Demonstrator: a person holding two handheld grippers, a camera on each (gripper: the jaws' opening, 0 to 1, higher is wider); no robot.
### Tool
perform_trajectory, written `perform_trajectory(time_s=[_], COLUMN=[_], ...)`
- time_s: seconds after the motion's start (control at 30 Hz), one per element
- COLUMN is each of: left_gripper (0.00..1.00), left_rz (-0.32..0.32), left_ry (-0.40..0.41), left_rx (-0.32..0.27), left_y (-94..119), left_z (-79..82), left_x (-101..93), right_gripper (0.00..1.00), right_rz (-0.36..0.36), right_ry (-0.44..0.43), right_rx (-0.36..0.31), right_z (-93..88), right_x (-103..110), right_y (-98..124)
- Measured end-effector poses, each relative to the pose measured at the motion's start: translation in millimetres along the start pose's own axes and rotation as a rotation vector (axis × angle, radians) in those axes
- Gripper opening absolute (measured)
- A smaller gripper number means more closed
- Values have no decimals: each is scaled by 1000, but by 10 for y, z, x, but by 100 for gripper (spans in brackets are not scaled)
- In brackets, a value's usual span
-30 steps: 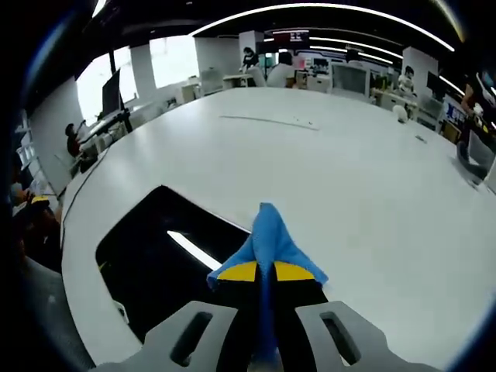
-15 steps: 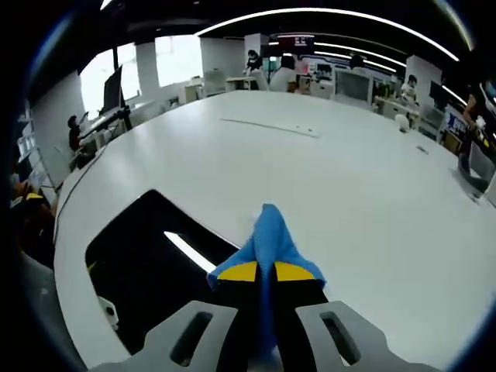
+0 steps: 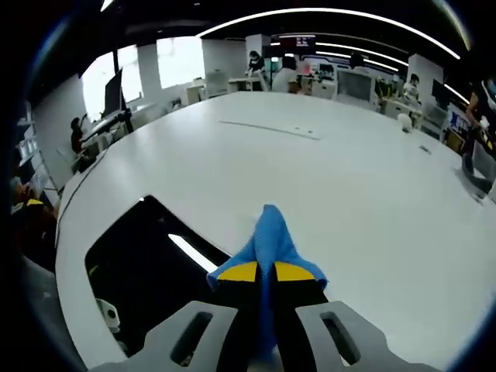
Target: Wipe the mirror surface with the cleaning cloth until all visible marks leave the cleaned area.
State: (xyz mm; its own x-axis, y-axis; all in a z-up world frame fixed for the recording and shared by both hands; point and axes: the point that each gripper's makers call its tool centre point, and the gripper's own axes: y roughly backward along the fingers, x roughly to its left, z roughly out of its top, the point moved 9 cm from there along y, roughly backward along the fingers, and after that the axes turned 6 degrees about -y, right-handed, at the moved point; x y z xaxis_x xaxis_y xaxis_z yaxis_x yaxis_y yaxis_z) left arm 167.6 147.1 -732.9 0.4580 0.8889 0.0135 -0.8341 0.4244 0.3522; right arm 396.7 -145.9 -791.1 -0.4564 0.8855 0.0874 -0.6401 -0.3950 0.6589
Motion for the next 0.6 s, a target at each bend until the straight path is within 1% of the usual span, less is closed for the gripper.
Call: perform_trajectory(time_s=[0.07, 0.17, 0.23, 0.3, 0.4, 0.6], left_gripper=[86, 86, 85, 85, 85, 85], left_rz=[-1, -1, 0, -2, -4, 1], left_ry=[1, 1, 1, 1, -2, -5], left_rx=[-2, -4, -5, -7, -4, -1], left_y=[-1, -2, -2, -5, -6, -1], left_z=[2, 3, 3, 6, 5, 1], left_x=[0, 2, 2, 0, -2, 1], right_gripper=[1, 1, 1, 1, 1, 1], right_rz=[-6, -10, -4, -10, -3, -7], right_ry=[-7, -9, -45, -26, -36, -69], right_rx=[-24, -30, -50, -51, -65, -102], right_z=[42, 83, 105, 110, 162, 211], right_x=[-26, -51, -38, -15, -64, -129], right_y=[22, 68, 152, 241, 294, 588])
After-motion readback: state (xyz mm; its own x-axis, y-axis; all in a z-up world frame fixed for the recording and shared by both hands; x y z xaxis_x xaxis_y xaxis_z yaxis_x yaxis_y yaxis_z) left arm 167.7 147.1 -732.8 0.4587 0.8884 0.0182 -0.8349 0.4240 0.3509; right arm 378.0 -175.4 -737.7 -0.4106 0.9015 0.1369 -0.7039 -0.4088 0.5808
